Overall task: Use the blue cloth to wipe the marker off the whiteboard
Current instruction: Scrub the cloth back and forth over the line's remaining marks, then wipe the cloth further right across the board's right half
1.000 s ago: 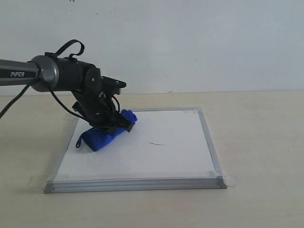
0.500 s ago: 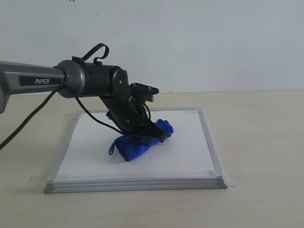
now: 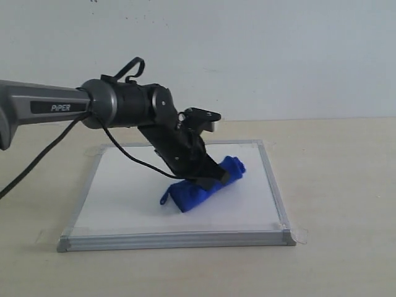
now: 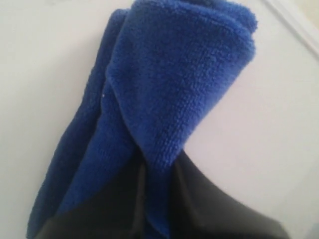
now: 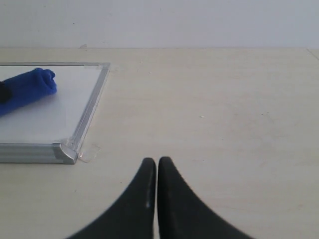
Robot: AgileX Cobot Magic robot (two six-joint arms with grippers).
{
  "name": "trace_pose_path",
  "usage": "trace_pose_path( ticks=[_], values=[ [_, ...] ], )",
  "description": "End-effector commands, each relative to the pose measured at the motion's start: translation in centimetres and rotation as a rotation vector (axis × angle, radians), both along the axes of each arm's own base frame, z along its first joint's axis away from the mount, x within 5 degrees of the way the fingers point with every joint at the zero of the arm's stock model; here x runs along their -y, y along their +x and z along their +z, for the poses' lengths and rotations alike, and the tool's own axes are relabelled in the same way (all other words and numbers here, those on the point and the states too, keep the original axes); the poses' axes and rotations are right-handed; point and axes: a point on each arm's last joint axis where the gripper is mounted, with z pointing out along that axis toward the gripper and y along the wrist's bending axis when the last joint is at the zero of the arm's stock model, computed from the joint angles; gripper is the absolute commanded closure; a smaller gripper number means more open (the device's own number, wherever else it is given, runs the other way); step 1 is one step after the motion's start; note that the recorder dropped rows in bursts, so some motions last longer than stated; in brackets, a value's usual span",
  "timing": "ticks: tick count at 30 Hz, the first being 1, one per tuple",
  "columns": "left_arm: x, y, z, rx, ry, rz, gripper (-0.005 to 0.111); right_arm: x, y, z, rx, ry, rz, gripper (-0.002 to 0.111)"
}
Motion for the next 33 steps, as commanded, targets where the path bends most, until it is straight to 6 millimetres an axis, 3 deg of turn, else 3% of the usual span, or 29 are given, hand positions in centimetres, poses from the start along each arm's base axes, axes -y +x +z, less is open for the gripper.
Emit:
trace_pose_path(
  ticks=[1,4,7,12,18,24,29,33],
  values=[
    [-3.9,1.9,-0.3,0.019,0.023,0.124,0.103,0.1,0.0,0.1,0.012,-0.007,-0.006,0.107],
    [-6.1,2.6,-0.4,0.027,0.056,0.188,0.103,0.1,0.0,0.1,0.012,-0.007,-0.006,0.107],
    [-6.4,2.6,-0.5,0.021,0.072,0.187,0.103,0.1,0.0,0.1,0.012,-0.007,-0.006,0.107],
    [-3.4,1.5,-1.1,0.001,0.086,0.100,0.103,0.1,0.0,0.1,0.012,-0.007,-0.006,0.107],
    [2.1,-1.2,-2.3,-0.025,0.126,-0.076,0.103,0.1,0.0,0.1,0.012,-0.007,-0.006,0.107],
    [5.3,-3.9,-2.3,-0.074,0.183,-0.195,0.103,0.1,0.0,0.1,0.012,-0.007,-0.006,0.107],
    [6.1,-3.9,-1.8,-0.031,0.173,-0.208,0.103,0.1,0.0,0.1,0.012,-0.007,-0.006,0.107],
    [4.0,-1.4,-0.8,0.034,0.223,-0.120,0.103,0.1,0.0,0.1,0.012,-0.007,-0.006,0.107]
  ],
)
